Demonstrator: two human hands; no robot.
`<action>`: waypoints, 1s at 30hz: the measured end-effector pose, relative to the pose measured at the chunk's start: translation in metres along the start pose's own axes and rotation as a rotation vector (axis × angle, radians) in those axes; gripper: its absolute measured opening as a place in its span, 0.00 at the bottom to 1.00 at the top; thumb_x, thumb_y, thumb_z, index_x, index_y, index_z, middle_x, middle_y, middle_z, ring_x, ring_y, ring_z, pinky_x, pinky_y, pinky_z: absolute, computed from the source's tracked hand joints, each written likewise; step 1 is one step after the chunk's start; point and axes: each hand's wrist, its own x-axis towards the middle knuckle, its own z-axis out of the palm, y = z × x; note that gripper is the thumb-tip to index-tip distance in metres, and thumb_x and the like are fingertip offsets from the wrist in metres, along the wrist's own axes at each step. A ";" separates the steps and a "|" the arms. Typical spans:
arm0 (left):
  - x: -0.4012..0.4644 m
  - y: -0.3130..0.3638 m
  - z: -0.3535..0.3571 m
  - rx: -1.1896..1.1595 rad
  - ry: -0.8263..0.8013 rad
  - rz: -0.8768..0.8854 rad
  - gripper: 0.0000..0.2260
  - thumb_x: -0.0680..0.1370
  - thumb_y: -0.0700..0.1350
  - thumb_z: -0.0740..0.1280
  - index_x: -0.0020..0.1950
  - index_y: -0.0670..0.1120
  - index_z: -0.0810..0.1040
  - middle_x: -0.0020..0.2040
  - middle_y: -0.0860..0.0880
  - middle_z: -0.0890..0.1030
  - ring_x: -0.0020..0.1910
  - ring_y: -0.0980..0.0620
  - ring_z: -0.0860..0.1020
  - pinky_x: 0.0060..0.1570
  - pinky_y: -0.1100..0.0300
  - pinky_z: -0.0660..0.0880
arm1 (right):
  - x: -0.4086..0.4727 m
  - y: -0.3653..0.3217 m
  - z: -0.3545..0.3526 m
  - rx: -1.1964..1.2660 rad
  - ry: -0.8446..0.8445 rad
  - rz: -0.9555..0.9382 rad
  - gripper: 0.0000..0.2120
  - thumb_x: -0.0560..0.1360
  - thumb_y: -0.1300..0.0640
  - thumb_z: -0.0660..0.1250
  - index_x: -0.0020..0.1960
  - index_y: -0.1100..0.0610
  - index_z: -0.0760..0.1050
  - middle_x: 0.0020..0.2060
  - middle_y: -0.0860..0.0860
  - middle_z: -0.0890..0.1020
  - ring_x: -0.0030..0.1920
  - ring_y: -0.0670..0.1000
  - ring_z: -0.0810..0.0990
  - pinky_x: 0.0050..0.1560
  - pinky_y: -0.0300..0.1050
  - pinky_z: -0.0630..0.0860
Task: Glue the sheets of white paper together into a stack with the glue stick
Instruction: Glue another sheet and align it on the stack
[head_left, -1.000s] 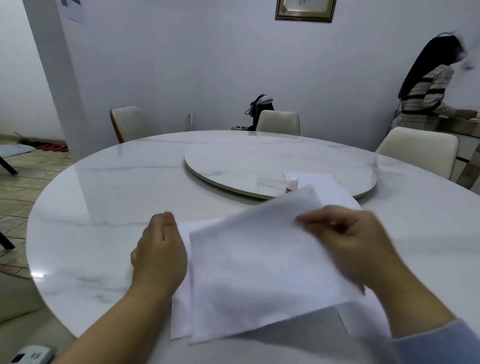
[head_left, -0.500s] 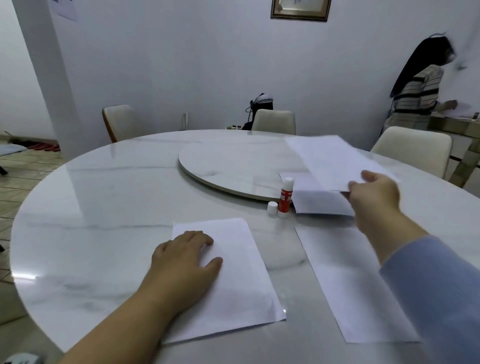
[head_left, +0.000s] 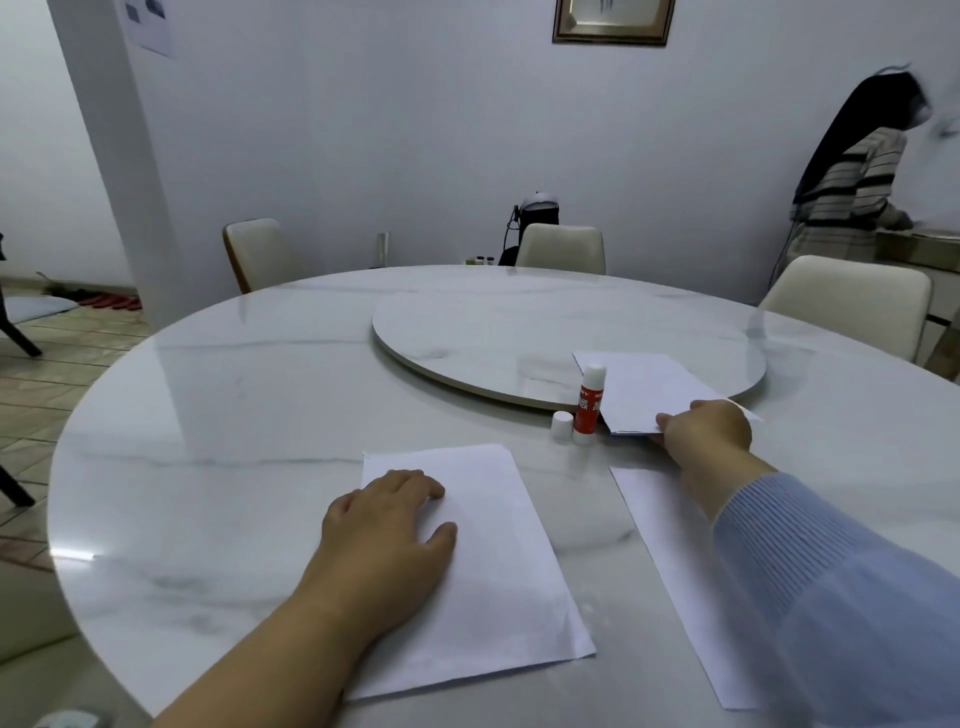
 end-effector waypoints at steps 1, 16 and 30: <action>0.000 0.000 0.000 0.000 0.000 0.002 0.15 0.76 0.55 0.59 0.63 0.59 0.68 0.67 0.62 0.67 0.67 0.59 0.64 0.67 0.60 0.51 | 0.003 0.000 -0.001 0.019 -0.012 0.035 0.19 0.72 0.65 0.70 0.62 0.65 0.74 0.60 0.62 0.79 0.58 0.62 0.78 0.59 0.49 0.74; -0.001 0.001 0.002 0.004 -0.042 0.005 0.20 0.73 0.63 0.59 0.64 0.60 0.67 0.69 0.62 0.66 0.69 0.60 0.60 0.70 0.58 0.50 | -0.026 -0.010 -0.001 -0.064 -0.078 -0.204 0.33 0.64 0.38 0.74 0.62 0.56 0.71 0.60 0.56 0.77 0.49 0.54 0.74 0.47 0.47 0.70; -0.001 0.004 -0.002 0.020 -0.132 -0.053 0.24 0.73 0.64 0.59 0.68 0.61 0.65 0.75 0.60 0.59 0.75 0.59 0.50 0.71 0.57 0.45 | -0.061 -0.032 0.027 -0.155 -0.098 -0.490 0.12 0.73 0.49 0.69 0.50 0.56 0.77 0.50 0.54 0.72 0.47 0.55 0.75 0.48 0.47 0.73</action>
